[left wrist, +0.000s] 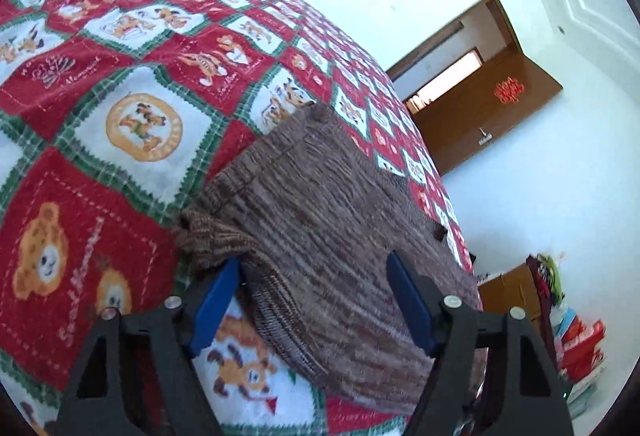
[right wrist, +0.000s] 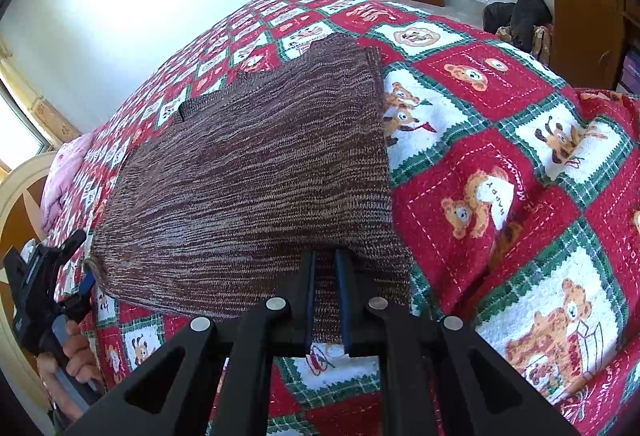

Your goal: Fold small clothes

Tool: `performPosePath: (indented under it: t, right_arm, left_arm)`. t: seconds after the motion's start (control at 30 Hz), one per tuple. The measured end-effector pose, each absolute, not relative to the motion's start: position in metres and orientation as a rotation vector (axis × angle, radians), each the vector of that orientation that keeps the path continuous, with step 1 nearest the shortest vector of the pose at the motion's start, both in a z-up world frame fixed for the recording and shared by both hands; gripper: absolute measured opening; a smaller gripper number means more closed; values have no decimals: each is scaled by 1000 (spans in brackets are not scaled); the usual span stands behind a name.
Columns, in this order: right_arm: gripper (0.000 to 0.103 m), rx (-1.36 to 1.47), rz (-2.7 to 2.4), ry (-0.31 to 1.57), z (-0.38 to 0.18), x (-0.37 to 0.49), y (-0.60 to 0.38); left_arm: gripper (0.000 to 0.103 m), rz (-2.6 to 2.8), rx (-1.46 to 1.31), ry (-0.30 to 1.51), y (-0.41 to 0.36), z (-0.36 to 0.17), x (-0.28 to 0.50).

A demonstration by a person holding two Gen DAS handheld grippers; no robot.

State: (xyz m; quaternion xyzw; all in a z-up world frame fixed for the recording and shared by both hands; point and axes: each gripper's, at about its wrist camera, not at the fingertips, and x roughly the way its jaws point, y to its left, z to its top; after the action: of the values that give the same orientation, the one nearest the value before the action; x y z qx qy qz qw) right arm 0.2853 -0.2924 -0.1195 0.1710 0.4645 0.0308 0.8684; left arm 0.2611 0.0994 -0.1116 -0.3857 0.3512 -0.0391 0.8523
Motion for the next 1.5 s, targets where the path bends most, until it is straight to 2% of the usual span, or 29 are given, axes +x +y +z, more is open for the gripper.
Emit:
performPosePath:
  t: [0.33, 0.63, 0.67, 0.7, 0.77, 0.8, 1.0, 1.13, 1.17, 1.3, 1.4, 1.5]
  right_arm:
    - [10, 367, 67, 970, -120, 284, -293]
    - [10, 367, 67, 969, -120, 285, -293]
    - [10, 366, 67, 969, -120, 285, -293]
    - [10, 367, 67, 969, -120, 285, -293]
    - [10, 369, 68, 969, -120, 285, -293]
    - [10, 368, 67, 969, -120, 285, -292]
    - [10, 307, 39, 878, -103, 273, -286]
    - [10, 174, 107, 835, -83, 275, -240]
    - [10, 177, 154, 842, -80, 281, -223]
    - [10, 181, 263, 847, -76, 309, -171]
    - [10, 230, 289, 846, -82, 336, -147]
    - [10, 252, 253, 894, -108, 359, -136]
  left_arm:
    - [78, -40, -926, 768, 105, -116, 215]
    - [78, 26, -1035, 703, 117, -124, 272]
    - [67, 16, -1033, 704, 118, -124, 274]
    - [41, 3, -1029, 706, 118, -124, 273]
    - [11, -56, -1020, 760, 119, -134, 277]
    - [9, -53, -1014, 782, 119, -139, 275]
    - [9, -63, -854, 776, 120, -128, 262]
    - [13, -45, -787, 778, 116, -126, 266]
    - [17, -45, -782, 778, 116, -125, 266]
    - [49, -99, -829, 765, 117, -123, 274]
    - [53, -84, -848, 771, 119, -123, 276]
    - [54, -71, -840, 772, 117, -122, 281]
